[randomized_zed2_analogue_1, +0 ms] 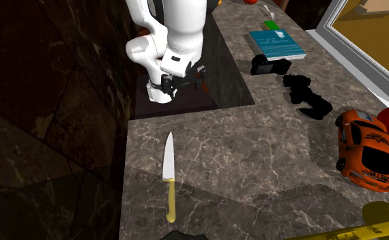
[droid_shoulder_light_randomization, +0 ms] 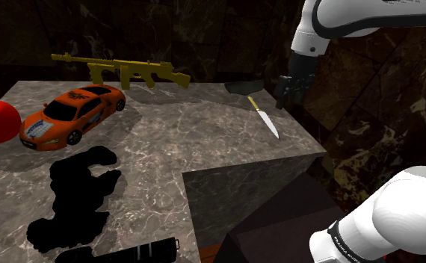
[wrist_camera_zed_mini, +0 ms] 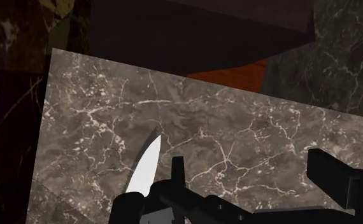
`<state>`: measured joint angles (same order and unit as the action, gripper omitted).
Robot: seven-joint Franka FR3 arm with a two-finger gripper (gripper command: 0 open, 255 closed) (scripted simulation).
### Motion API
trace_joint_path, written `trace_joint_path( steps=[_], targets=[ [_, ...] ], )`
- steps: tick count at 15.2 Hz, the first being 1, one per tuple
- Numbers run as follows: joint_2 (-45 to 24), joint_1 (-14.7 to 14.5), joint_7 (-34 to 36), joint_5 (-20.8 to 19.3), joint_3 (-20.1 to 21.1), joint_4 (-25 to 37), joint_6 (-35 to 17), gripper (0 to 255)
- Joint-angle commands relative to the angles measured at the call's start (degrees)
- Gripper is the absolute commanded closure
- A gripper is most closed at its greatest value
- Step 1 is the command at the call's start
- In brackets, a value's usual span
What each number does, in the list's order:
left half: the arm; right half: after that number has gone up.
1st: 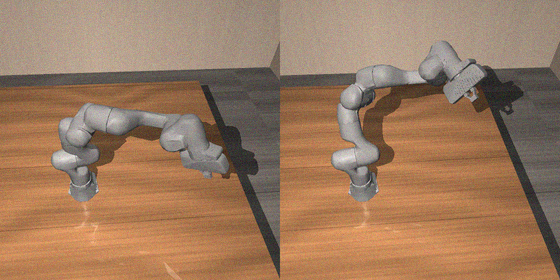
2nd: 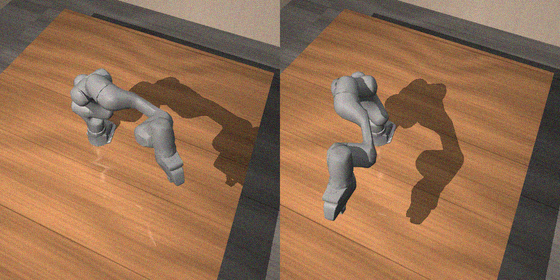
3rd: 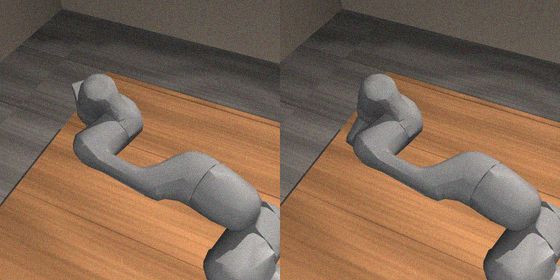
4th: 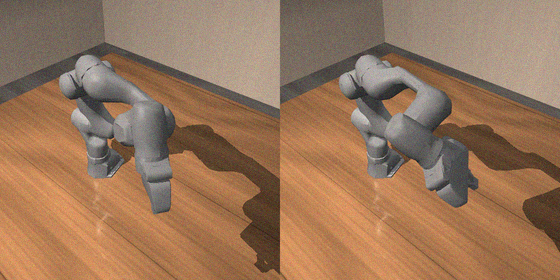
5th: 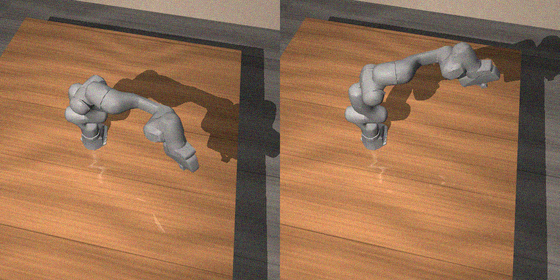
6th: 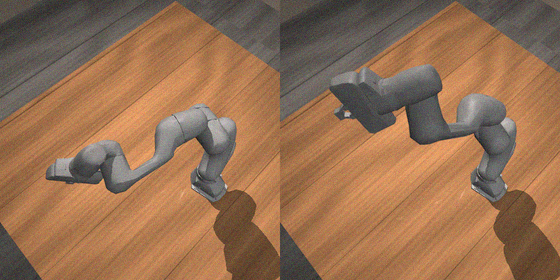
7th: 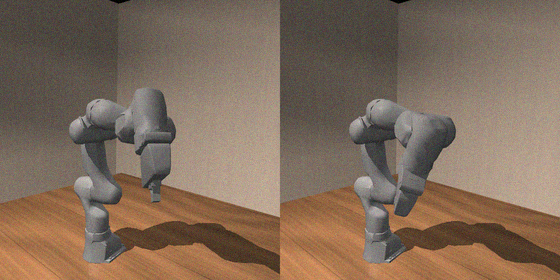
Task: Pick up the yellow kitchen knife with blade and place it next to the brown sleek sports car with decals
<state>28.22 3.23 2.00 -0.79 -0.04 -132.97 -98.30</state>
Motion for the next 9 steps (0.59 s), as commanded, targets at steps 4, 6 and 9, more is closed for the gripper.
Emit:
trace_joint_path(
  steps=[4,6,9],
  targets=[
    [-10.5,1.7,-1.3,-1.4,-2.0,5.1,-4.7,0],
    [-14.8,2.3,-1.6,-1.7,-2.7,7.6,-6.1,0],
    [-21.3,3.1,-2.2,-2.0,-3.7,11.9,-7.9,0]
  ],
)
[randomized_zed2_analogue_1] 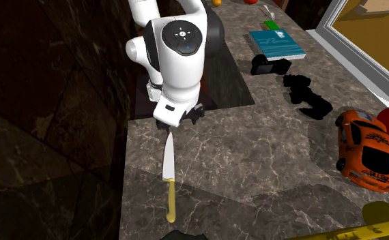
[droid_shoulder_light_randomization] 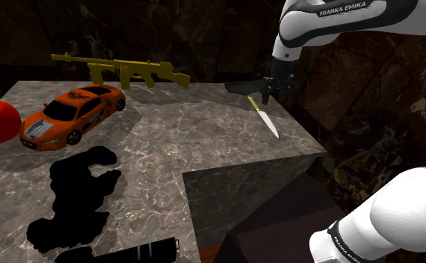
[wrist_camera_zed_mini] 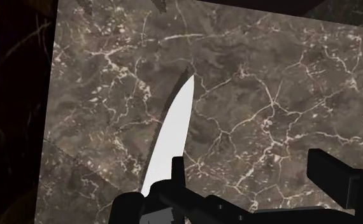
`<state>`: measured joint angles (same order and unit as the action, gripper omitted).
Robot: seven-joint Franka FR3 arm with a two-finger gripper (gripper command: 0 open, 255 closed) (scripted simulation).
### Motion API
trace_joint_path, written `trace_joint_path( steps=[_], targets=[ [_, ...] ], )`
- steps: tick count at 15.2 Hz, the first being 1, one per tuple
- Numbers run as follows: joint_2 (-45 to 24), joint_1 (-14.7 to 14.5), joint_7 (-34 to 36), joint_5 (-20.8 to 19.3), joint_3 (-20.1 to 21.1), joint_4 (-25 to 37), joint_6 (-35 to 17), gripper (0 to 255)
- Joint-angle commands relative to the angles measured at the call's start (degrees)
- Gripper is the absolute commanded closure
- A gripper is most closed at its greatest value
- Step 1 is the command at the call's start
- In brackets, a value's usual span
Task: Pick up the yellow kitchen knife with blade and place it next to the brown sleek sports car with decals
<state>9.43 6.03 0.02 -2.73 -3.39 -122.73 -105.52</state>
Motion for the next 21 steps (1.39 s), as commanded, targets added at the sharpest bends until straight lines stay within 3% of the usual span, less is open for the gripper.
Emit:
trace_joint_path(
  steps=[1,13,21],
  targets=[
    [-4.6,0.6,-0.4,-0.1,-0.7,3.2,-1.1,0],
    [-31.4,4.4,-2.9,1.0,-3.6,27.9,-1.5,0],
    [-32.5,4.6,-2.9,1.1,-3.6,23.4,-7.0,0]
  ],
)
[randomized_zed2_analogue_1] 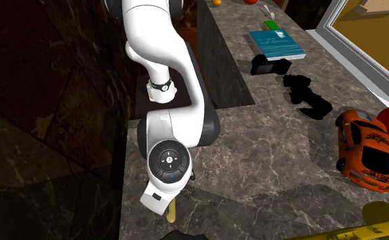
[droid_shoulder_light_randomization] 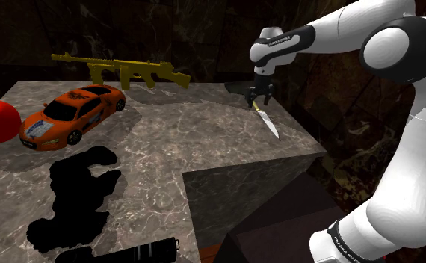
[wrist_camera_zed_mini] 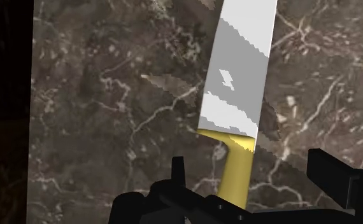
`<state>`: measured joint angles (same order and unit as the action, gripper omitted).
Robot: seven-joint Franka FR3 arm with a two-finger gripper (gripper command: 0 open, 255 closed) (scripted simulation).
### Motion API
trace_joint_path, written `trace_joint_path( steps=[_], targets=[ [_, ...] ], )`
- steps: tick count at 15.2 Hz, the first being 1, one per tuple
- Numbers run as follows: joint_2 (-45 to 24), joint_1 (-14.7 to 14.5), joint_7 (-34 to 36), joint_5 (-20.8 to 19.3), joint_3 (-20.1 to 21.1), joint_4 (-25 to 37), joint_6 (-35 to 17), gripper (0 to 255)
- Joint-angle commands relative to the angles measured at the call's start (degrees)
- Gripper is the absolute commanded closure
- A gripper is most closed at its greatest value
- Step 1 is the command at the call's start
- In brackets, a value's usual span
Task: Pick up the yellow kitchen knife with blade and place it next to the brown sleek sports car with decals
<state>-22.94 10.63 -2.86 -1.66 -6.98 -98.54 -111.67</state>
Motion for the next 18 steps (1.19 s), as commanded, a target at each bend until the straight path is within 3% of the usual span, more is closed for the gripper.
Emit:
trace_joint_path(
  steps=[1,8,9,18],
  targets=[
    [-0.1,0.0,0.0,0.0,0.0,-0.8,-0.9,0],
    [-0.1,0.0,0.0,0.0,0.0,-0.8,-0.9,0],
    [-0.1,0.0,0.0,0.0,0.0,-0.8,-0.9,255],
    [-0.1,0.0,0.0,0.0,0.0,-0.8,-0.9,255]
  ],
)
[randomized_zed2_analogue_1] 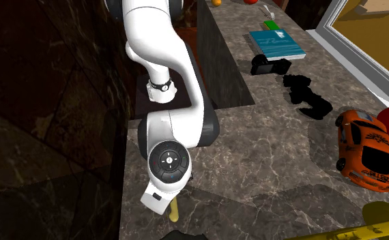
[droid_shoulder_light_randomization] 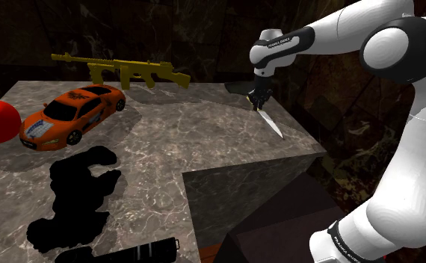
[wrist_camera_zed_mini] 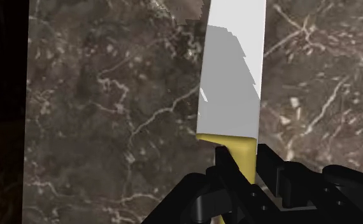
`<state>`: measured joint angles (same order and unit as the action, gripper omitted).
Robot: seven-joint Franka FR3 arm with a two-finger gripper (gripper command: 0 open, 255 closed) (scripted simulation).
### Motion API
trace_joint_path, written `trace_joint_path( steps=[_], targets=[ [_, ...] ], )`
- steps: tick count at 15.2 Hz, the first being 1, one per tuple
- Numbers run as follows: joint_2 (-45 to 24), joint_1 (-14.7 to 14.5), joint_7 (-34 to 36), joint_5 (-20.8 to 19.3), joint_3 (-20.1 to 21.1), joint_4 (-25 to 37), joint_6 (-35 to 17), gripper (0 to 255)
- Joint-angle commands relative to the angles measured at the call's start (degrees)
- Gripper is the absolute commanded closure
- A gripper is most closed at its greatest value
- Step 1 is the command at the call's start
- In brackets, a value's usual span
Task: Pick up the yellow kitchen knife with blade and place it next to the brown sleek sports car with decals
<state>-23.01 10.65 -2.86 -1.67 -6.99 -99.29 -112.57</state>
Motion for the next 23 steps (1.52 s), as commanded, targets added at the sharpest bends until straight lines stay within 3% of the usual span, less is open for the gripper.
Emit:
trace_joint_path(
  steps=[1,23],
  targets=[
    [0.3,0.0,0.0,0.0,0.0,0.3,0.7,255],
    [4.9,-0.2,-0.6,-0.4,-0.2,10.9,15.8,255]
  ],
)
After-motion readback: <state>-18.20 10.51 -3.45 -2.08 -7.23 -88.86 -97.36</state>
